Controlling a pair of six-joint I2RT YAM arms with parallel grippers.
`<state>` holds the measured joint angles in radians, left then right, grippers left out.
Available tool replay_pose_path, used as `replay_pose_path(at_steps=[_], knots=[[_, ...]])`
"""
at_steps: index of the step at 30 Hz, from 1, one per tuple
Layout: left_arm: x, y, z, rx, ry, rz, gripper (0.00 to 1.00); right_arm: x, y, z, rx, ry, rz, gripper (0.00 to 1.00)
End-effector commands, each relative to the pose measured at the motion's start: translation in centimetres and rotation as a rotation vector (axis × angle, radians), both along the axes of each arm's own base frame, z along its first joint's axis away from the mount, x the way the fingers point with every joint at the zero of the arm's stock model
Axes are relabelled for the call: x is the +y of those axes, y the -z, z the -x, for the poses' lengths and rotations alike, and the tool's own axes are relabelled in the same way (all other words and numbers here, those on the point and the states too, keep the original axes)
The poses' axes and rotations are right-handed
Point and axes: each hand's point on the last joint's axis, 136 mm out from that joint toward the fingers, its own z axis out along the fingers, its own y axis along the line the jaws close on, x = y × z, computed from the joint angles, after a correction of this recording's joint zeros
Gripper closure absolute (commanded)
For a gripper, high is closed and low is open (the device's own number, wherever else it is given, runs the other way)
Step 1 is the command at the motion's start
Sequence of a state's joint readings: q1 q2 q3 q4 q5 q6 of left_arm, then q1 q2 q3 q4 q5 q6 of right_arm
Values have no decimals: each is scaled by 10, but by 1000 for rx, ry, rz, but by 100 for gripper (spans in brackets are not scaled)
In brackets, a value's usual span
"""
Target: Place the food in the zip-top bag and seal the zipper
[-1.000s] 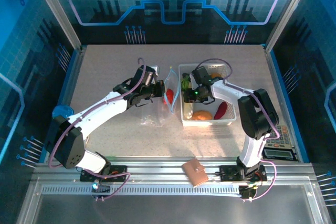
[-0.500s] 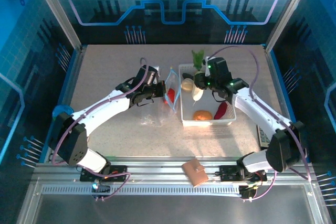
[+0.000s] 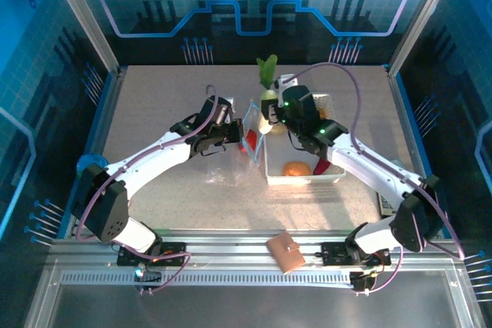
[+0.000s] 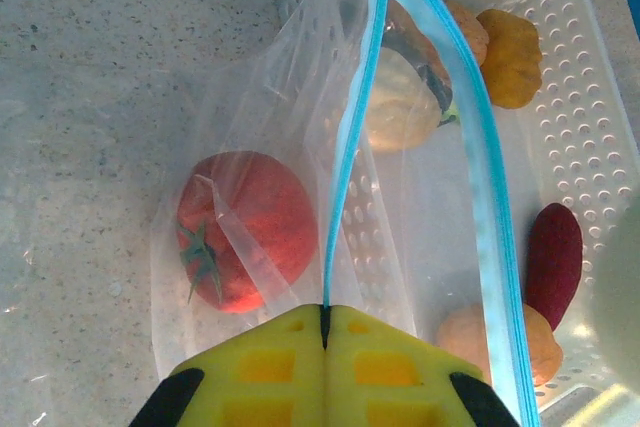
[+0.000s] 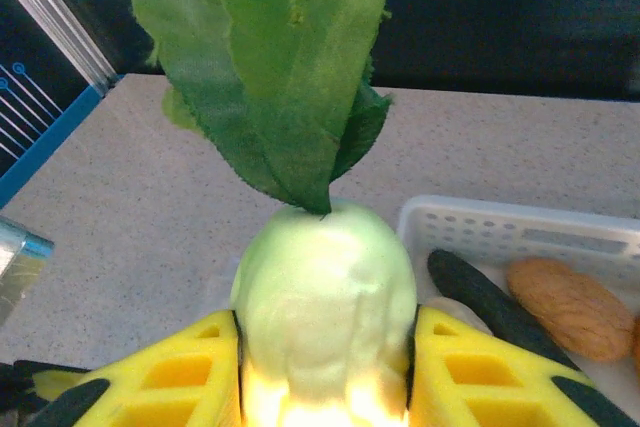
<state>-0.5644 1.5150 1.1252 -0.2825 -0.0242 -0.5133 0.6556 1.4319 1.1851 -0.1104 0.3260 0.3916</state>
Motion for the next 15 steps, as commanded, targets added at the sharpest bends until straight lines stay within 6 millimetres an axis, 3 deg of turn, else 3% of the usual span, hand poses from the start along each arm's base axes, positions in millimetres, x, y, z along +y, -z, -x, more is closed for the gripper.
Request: replay_pose_path(at_steps=[1,8,15], knots=[[-11,-15,-3,-29,38,24,100,20,-19,-9,-83,4,-27,76],[-13,-20,-5,-44,35,41,100,46,6,-3,-47,-46,33,76],[-11,-27,-7,-70,19,51,100,41,46,27,50,-52,78,78]])
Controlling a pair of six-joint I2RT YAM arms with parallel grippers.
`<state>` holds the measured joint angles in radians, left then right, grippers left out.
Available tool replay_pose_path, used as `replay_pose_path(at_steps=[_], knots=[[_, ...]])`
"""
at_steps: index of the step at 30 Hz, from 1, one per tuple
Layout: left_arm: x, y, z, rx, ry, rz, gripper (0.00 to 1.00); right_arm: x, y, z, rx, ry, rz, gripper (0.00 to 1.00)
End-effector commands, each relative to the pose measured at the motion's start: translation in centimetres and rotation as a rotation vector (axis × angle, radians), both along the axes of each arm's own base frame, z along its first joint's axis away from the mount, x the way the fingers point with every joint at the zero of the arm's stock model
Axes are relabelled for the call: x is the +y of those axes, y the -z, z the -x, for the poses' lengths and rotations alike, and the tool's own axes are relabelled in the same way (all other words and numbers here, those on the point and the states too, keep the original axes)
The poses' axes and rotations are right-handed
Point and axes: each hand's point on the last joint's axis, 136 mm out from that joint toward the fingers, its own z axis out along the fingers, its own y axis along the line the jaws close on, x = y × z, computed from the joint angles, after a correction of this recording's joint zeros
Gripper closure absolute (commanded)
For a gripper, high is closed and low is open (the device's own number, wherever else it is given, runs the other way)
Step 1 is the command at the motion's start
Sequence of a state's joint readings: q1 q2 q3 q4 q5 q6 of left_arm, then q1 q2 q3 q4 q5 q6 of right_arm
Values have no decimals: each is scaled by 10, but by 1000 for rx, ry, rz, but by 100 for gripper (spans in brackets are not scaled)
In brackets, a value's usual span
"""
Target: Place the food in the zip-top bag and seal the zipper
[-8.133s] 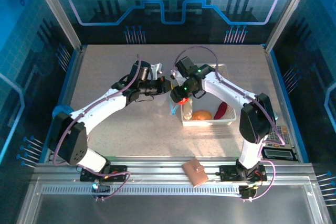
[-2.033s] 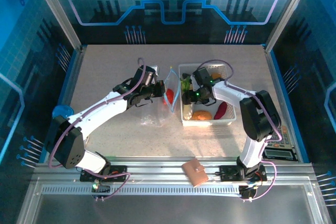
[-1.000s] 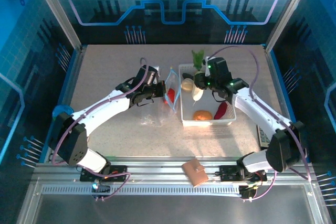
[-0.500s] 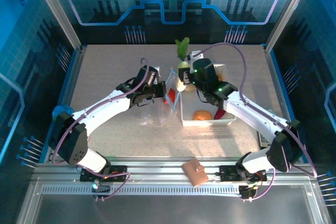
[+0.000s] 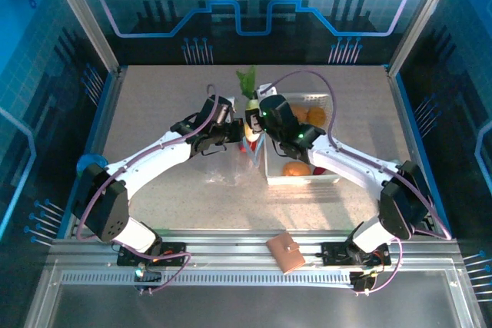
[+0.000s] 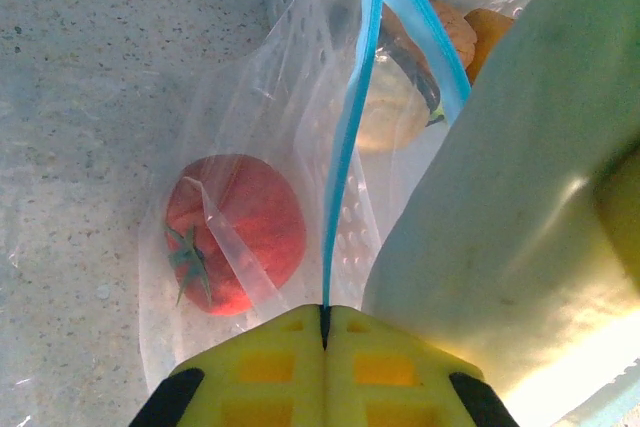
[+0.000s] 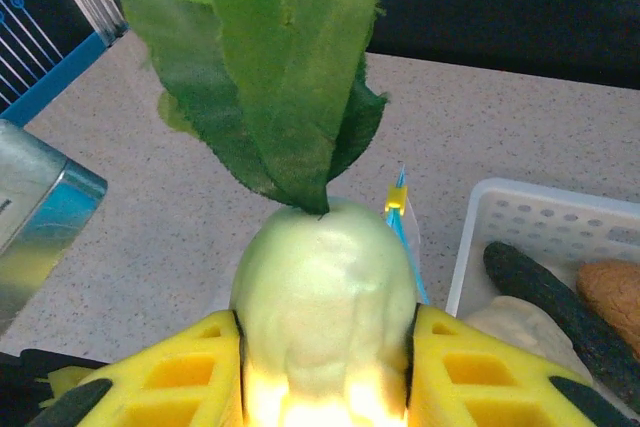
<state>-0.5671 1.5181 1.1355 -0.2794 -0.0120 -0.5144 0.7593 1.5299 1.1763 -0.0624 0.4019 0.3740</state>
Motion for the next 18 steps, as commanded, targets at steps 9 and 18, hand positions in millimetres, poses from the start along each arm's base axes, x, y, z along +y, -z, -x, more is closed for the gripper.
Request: replay_pose_path(at_steps=[9,18], knots=[[-2,-29,-6,-91,-23,59,100,-6,40,49,153,-38,36,80],[6,-45,-2,-138,-47,68,100,-5,61,58,253,-104,158,80]])
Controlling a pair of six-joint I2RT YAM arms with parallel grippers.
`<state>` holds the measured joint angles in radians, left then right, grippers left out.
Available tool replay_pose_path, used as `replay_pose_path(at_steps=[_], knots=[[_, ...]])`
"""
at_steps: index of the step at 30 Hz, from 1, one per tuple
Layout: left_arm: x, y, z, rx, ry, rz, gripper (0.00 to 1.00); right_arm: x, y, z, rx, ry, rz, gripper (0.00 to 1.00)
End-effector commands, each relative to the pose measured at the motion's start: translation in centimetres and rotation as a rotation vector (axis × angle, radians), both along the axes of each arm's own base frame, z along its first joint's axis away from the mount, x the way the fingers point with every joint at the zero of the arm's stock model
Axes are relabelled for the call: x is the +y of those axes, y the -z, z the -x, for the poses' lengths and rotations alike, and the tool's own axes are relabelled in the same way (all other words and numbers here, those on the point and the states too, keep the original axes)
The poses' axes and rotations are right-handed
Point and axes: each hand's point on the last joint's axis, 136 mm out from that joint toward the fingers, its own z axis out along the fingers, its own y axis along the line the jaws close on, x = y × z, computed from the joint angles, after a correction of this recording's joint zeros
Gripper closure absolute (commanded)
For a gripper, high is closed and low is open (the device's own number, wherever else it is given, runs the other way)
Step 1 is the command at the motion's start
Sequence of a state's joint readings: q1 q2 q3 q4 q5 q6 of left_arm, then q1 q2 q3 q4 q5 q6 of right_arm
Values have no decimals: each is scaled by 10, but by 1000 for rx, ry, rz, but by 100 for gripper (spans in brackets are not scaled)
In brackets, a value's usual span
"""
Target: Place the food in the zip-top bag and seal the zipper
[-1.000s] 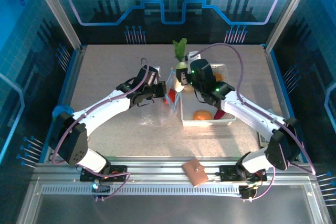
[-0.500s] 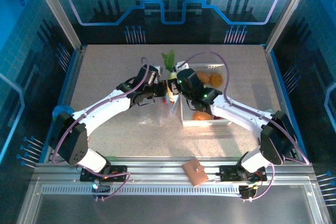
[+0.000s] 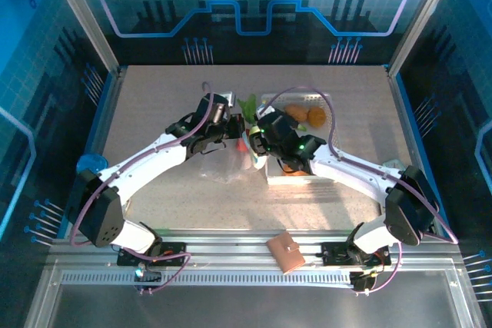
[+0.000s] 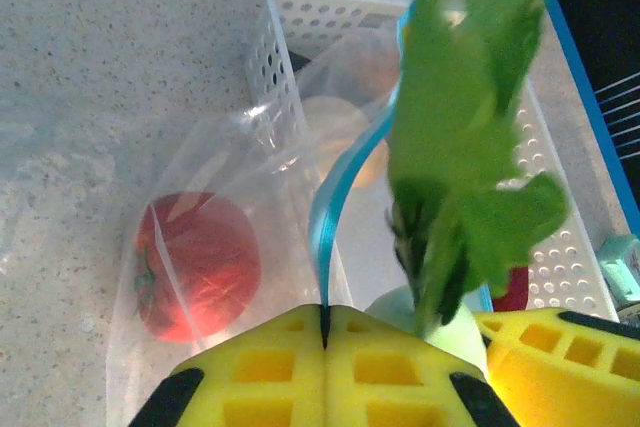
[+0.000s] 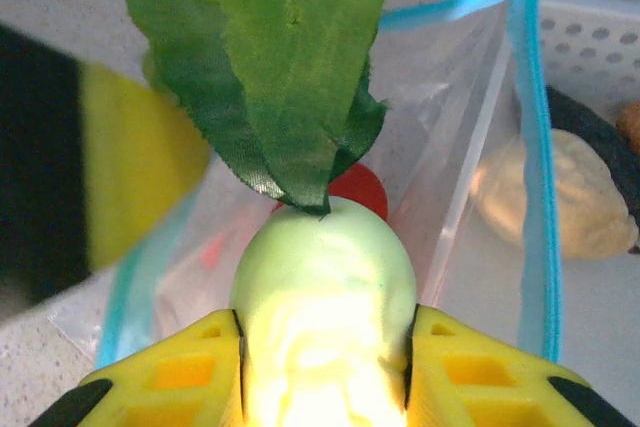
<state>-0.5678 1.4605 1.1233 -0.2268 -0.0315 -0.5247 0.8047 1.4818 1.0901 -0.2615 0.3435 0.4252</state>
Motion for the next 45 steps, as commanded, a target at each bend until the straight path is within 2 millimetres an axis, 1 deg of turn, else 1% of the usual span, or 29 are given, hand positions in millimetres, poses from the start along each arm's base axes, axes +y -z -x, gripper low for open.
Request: replay_pose_path(at_steps=[1,5,9,10,12,14,17,22,25,27,29,30,31,33,36,39,41,42,43,45], knots=[[5,-19,1,-58,-27,23,100,4,7,7,61,-51,65,80],[6,-24,4,-71,-26,27,100,8,16,6,110,-77,88,80],[8,-25,5,-74,-29,28,100,7,21,2,145,-75,98,78],[8,-26,5,-78,-27,30,100,6,22,1,151,-75,99,77],[9,-27,5,-79,-27,28,100,5,22,-1,156,-75,96,68],[9,-27,5,-78,-26,25,100,3,19,-1,155,-79,82,63],[8,-26,5,-74,-25,25,100,2,8,-1,144,-93,45,53],[7,-24,5,-69,-18,24,100,6,-24,5,113,-167,-42,41],[5,-21,5,-62,-13,23,100,9,-48,12,91,-229,-122,36],[5,-20,5,-57,-12,23,100,6,-63,13,76,-240,-168,36],[4,-20,5,-56,-9,26,100,-5,-75,11,55,-213,-187,36],[4,-20,5,-56,-8,26,100,-11,-78,9,49,-194,-184,36],[4,-20,5,-55,-8,26,100,-20,-78,5,42,-163,-172,37],[4,-21,6,-55,-5,28,100,-38,-74,-1,41,-100,-137,38],[4,-21,7,-55,0,27,100,-64,-61,-7,55,-16,-94,40],[5,-21,7,-58,-3,25,100,-95,-45,-16,72,79,-66,42],[5,-22,7,-58,-2,26,100,-123,-30,-26,88,160,12,42],[4,-22,8,-59,1,29,100,-132,-22,-29,105,180,40,41],[4,-23,8,-59,3,29,100,-140,-12,-32,132,198,67,37],[4,-22,9,-55,8,27,100,-145,1,-36,164,204,84,32]])
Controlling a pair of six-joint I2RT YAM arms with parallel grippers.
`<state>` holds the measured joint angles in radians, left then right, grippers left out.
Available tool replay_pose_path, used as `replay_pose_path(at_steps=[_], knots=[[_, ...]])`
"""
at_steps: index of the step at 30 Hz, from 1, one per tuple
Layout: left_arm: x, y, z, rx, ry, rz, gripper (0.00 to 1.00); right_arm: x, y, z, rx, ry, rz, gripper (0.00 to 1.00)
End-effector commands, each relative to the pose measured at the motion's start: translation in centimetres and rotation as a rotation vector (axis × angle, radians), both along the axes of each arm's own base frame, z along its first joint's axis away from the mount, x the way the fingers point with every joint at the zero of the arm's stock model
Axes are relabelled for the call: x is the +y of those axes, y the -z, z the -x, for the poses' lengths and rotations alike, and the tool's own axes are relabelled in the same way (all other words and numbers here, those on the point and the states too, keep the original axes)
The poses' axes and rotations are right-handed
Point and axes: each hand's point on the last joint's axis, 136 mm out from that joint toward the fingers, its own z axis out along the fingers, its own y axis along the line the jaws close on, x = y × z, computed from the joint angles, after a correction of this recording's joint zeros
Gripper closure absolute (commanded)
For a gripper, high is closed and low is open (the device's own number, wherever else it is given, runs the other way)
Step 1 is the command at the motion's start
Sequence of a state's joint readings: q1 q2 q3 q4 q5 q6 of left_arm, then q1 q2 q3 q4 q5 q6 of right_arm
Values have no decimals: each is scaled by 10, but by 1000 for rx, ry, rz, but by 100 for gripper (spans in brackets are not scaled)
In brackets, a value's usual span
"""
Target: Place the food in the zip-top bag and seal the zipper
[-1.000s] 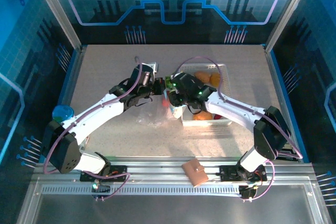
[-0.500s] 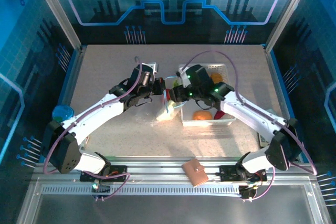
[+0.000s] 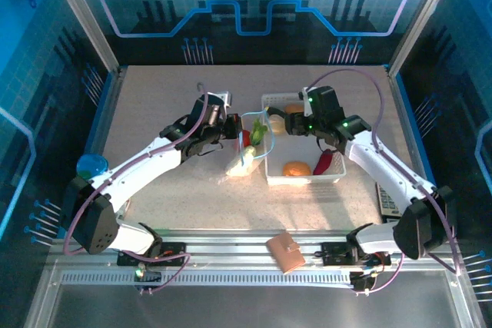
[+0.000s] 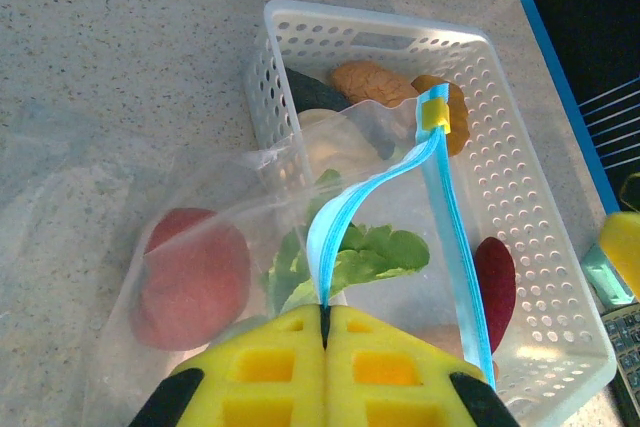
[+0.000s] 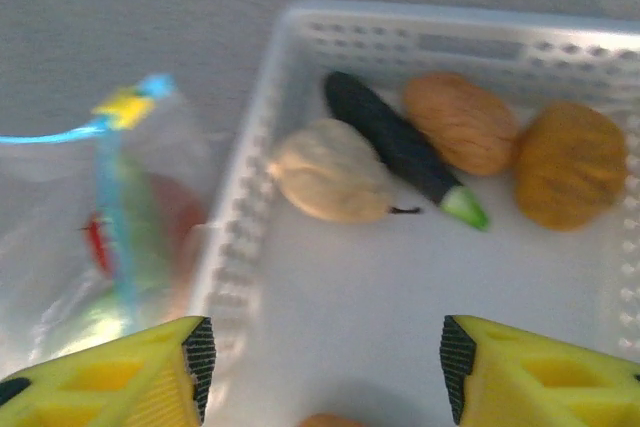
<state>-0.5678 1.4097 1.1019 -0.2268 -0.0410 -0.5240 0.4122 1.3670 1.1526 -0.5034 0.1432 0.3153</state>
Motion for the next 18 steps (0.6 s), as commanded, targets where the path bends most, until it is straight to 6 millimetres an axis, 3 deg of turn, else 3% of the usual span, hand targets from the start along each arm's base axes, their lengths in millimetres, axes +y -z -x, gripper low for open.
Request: replay_pose_path(at_steps=[1,6,13,18], knots=[[-1,-11,3,-26,14,14,100,-16,35,-2,88,24,86,29],[1,-11,4,-25,13,1,100,1,59,-23,133,-8,48,23],[2,-9,4,-16,15,-11,100,25,87,-70,197,-45,13,18],[3,-7,4,-12,12,-16,100,37,101,-86,219,-80,13,17]])
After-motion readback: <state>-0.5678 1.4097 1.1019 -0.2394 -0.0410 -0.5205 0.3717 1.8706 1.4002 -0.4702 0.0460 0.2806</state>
